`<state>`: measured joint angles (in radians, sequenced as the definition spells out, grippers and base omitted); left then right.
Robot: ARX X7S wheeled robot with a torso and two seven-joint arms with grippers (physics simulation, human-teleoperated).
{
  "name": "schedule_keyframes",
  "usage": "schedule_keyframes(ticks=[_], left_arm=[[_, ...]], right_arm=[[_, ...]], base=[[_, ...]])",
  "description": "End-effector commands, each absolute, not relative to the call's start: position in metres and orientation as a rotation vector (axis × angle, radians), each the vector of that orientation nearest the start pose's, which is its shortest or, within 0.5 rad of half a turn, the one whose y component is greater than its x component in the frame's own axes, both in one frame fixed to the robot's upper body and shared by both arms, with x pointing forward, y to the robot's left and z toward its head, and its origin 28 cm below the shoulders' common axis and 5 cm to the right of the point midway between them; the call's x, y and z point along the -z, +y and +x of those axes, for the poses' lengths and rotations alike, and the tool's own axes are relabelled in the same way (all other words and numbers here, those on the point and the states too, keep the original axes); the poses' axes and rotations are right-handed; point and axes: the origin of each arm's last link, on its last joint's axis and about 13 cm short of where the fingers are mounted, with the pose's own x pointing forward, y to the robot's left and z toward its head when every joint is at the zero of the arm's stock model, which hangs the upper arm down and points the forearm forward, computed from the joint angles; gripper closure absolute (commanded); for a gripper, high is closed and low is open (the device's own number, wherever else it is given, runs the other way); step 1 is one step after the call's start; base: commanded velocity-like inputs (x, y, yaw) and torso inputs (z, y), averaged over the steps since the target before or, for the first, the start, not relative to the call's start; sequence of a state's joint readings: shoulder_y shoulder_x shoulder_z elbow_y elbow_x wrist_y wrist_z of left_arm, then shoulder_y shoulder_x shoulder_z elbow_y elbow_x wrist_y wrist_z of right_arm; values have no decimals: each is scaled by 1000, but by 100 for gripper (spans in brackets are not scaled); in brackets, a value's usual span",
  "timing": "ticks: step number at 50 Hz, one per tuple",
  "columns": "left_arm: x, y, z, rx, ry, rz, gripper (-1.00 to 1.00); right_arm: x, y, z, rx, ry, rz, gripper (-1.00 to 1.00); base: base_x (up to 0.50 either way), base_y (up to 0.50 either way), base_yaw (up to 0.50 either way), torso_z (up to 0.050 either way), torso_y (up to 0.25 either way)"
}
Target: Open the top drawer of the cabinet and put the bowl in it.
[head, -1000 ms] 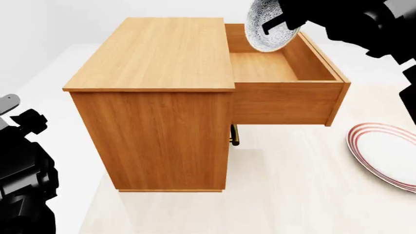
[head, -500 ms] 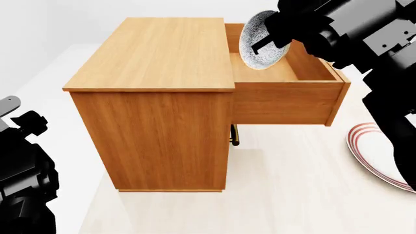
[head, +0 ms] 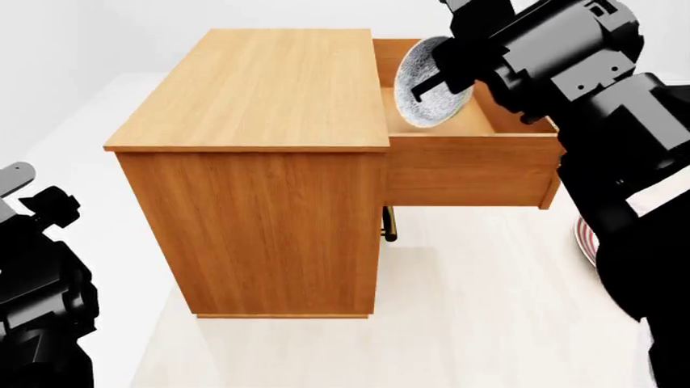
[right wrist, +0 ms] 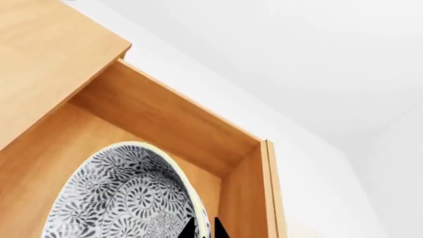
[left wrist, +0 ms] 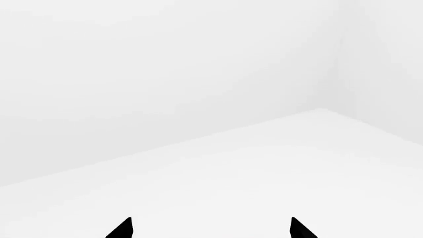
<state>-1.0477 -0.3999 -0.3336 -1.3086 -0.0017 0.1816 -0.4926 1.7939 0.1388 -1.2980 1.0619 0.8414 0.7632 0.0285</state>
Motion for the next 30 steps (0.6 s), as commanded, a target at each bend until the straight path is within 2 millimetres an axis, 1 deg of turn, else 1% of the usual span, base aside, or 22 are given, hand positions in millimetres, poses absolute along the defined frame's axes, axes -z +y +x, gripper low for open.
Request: schedule_keyframes(ticks=[1, 10, 18, 27, 30], left_arm=[[-103, 387, 364, -997, 39, -107, -100], [-103, 386, 364, -996, 39, -108, -100], [-102, 386, 364, -996, 41, -109, -100], [-101, 385, 364, -996, 44, -110, -100], [-101, 385, 364, -995, 44, -110, -100]], right_arm=[[-333, -107, 420, -23, 306, -523, 100], [-328, -110, 420, -7, 319, -426, 100], [-324, -111, 421, 8, 323, -403, 100], [-323, -110, 418, -36, 371, -225, 100], [-323, -110, 417, -43, 375, -199, 100]], base=[[0, 0, 0, 0, 0], [0, 0, 0, 0, 0], [0, 0, 0, 0, 1], [0, 0, 0, 0, 0], [0, 0, 0, 0, 0]])
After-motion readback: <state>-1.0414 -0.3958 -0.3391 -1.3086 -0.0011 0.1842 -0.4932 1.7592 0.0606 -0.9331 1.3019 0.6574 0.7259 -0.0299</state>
